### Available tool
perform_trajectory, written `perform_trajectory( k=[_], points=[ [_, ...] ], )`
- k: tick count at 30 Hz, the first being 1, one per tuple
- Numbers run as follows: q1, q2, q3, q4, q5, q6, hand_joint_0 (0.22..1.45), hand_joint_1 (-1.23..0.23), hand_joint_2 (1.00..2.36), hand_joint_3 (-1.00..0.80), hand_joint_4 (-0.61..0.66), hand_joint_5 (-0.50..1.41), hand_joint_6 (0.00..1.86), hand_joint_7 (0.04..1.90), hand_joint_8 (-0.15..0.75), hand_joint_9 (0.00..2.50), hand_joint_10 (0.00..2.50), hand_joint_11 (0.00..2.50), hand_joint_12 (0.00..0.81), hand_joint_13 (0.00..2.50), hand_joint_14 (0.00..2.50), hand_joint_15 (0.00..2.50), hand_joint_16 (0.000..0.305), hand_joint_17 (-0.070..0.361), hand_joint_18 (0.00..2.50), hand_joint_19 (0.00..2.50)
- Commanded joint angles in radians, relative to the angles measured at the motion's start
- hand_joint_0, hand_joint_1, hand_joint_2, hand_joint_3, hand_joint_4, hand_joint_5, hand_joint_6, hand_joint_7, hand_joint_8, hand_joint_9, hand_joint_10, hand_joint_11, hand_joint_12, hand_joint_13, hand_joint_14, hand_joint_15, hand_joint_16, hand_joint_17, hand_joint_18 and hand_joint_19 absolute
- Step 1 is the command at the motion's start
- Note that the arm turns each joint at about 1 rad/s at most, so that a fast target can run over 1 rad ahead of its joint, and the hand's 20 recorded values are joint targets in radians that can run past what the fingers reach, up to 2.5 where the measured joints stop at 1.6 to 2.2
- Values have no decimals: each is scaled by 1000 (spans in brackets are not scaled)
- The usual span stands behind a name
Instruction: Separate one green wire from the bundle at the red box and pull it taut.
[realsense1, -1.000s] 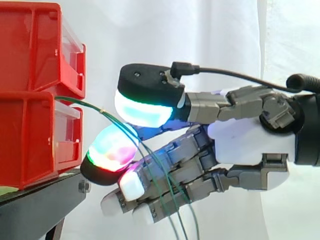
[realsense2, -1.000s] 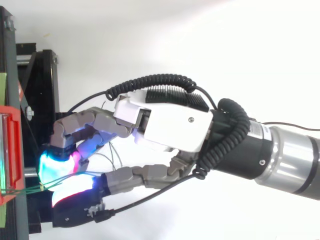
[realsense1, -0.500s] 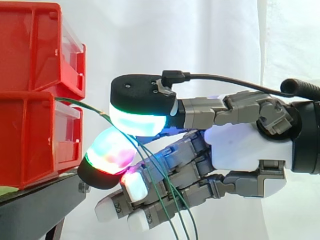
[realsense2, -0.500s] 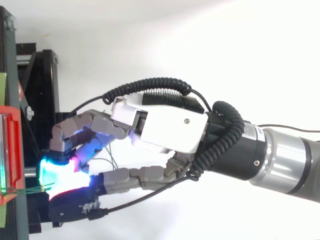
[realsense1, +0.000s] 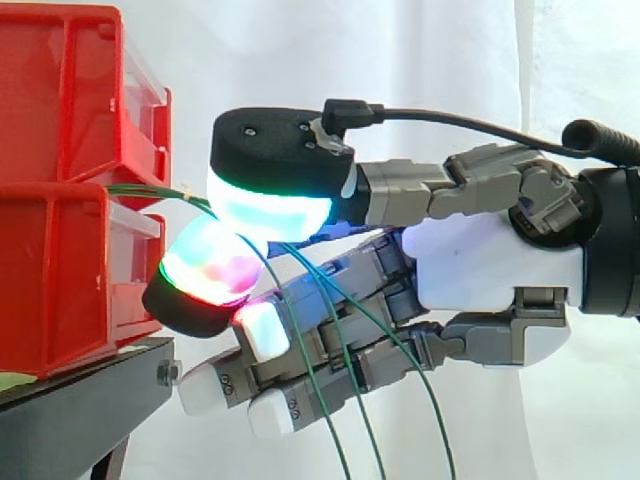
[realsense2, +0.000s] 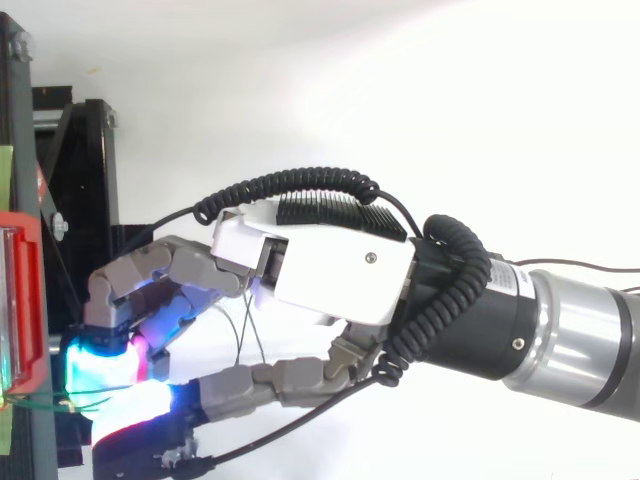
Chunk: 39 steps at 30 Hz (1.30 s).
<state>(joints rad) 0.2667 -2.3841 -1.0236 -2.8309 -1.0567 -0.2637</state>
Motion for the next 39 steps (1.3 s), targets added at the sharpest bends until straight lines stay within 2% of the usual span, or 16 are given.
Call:
perform_trajectory(
  k=[1, 8, 14, 23, 26, 27, 30, 33, 39],
  points=[
    [0, -1, 3, -13, 0, 20, 677, -814, 1014, -315, 107, -194, 929, 1033, 332, 1017, 15, 865, 314, 743, 9, 245, 45, 100, 775, 294],
    [0, 0, 5, -24, 3, 46, 707, -836, 1012, -354, 69, -189, 935, 1081, 336, 1048, 16, 886, 311, 761, 9, 250, 44, 98, 796, 294],
    [0, 0, 3, -24, 4, 49, 721, -837, 1002, -476, 103, -185, 935, 1043, 332, 1066, 16, 889, 310, 771, 9, 256, 43, 97, 804, 302],
    [-1, 0, 3, -24, 0, 66, 575, -790, 1000, -500, 182, -173, 921, 1048, 335, 1093, 15, 882, 312, 794, 10, 269, 43, 98, 816, 331],
    [-1, 0, 3, -33, -2, 81, 533, -691, 1000, -500, 193, -171, 914, 1031, 341, 1103, 16, 873, 321, 802, 9, 271, 45, 102, 833, 338],
    [-1, 0, 5, -36, -2, 84, 532, -623, 1000, -500, 194, -170, 908, 1036, 341, 1104, 12, 874, 321, 805, 11, 280, 46, 102, 835, 352],
    [-3, 2, 5, -55, -2, 104, 557, -538, 1000, -500, 188, -171, 898, 1045, 335, 1101, 16, 861, 316, 803, 10, 281, 45, 100, 827, 367],
    [-3, 2, 7, -70, -3, 113, 611, -562, 1003, -465, 175, -172, 892, 1091, 331, 1086, 13, 854, 312, 795, 10, 287, 44, 98, 816, 378],
    [-3, 2, 8, -84, -3, 127, 618, -675, 1013, -325, 186, -185, 908, 1087, 330, 1017, 16, 840, 318, 789, 11, 293, 45, 101, 815, 383]
  ],
)
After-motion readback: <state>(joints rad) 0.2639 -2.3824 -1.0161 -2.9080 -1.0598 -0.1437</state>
